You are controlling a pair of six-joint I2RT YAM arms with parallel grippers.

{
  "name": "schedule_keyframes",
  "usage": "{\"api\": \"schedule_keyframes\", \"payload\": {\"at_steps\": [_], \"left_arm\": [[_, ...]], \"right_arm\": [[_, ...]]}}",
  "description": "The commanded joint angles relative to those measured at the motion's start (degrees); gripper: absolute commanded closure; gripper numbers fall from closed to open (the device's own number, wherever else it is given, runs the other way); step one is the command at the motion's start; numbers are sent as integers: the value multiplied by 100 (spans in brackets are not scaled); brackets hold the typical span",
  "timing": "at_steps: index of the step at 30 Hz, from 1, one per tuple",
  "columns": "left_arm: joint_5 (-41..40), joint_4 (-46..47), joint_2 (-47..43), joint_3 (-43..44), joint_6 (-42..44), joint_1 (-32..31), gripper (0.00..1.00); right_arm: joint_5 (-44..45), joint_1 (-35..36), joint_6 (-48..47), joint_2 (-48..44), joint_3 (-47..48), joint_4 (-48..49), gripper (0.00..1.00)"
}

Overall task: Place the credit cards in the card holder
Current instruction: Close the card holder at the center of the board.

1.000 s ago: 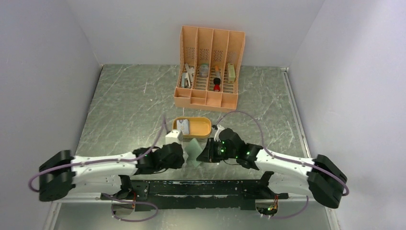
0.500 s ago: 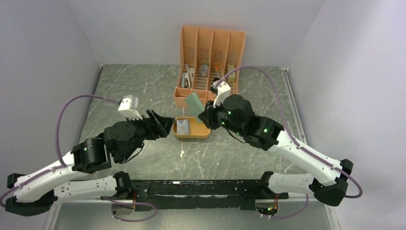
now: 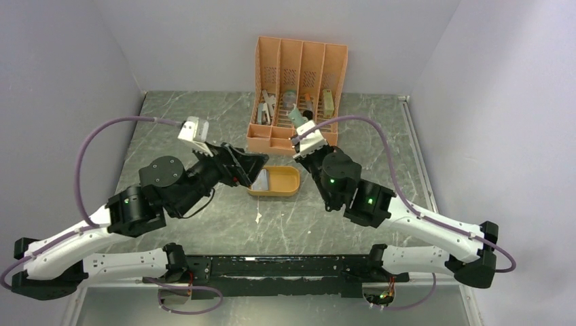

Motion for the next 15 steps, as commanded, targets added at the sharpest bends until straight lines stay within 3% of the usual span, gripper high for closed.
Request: {"api": "schedule_keyframes", "payload": {"at_steps": [1, 8, 15], "left_arm": [[762, 1010, 3, -230, 227, -7, 8], [698, 1977, -22, -424, 280, -8, 6], [701, 1855, 870, 497, 239, -9, 6]], "right_arm": [[339, 46, -1279, -438, -300, 1687, 100], [-171, 52, -1844, -862, -937, 2544, 100], [-419, 47, -2273, -897, -1124, 2877, 100]]}}
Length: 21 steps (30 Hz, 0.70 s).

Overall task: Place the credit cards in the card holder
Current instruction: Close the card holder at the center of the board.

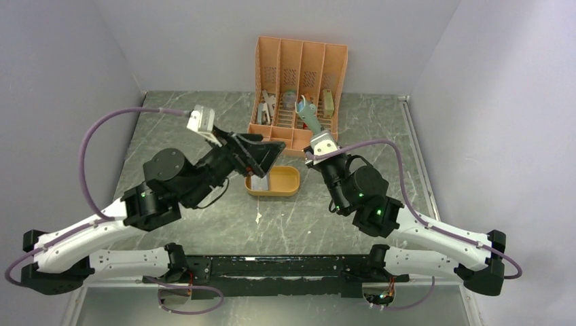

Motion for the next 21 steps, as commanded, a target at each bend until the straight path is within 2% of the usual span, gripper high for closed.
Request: {"api": "schedule_keyframes", "payload": {"at_steps": [1, 5, 12, 21], "left_arm": [[56, 272, 550, 646, 54, -8, 6], [12, 195, 997, 1073, -33, -9, 5], [-490, -689, 1859, 2057, -467, -7, 6], [-921, -1995, 2772, 3198, -1077, -7, 16]], "right_arm": [[-252, 25, -439, -71, -57, 656, 100], [-331, 25, -489, 2, 40, 670, 100], [-423, 36, -467, 167, 174, 662, 100], [-285, 80, -592, 361, 300, 797, 100]]}}
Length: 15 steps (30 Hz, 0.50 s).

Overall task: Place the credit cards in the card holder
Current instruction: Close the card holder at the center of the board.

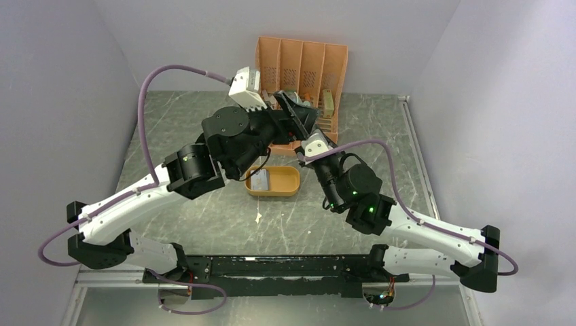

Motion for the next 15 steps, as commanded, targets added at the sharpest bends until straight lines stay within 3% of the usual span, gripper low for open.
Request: {"api": "schedule_keyframes", "payload": {"at_steps": [1, 15], "left_arm": [[-282, -932, 291, 320, -327, -20, 16], [-819, -1794, 263, 497, -660, -18, 19]], "right_arm": [[10, 79, -183, 74, 268, 360, 100], [91, 116, -268, 106, 268, 463, 100]]}}
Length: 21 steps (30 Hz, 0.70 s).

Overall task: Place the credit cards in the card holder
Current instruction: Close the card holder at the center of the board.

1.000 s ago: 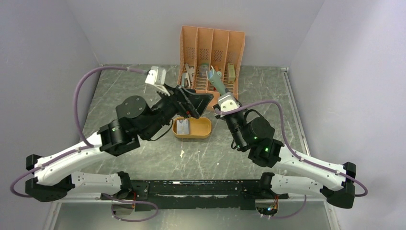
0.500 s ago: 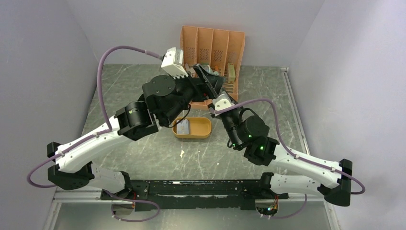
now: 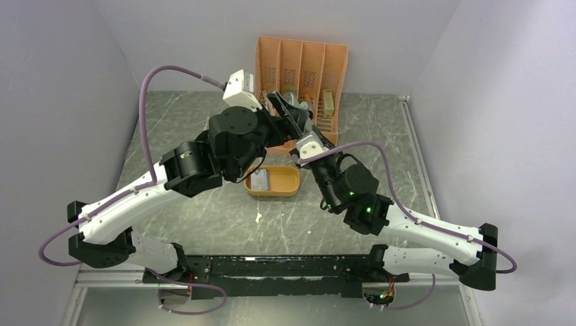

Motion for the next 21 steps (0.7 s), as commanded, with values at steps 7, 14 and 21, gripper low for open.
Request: {"api": "schedule_keyframes", "payload": {"at_steps": [7, 14, 21], "left_arm": [[6, -643, 507, 405, 154, 2, 21], [250, -733, 772, 529, 55, 226, 33], [258, -534, 566, 280, 69, 304, 51]], "right_arm": [[-47, 150, 20, 75, 354, 420, 100], [4, 305, -78, 97, 383, 516, 100], [24, 353, -69, 75, 335, 479, 100]]}}
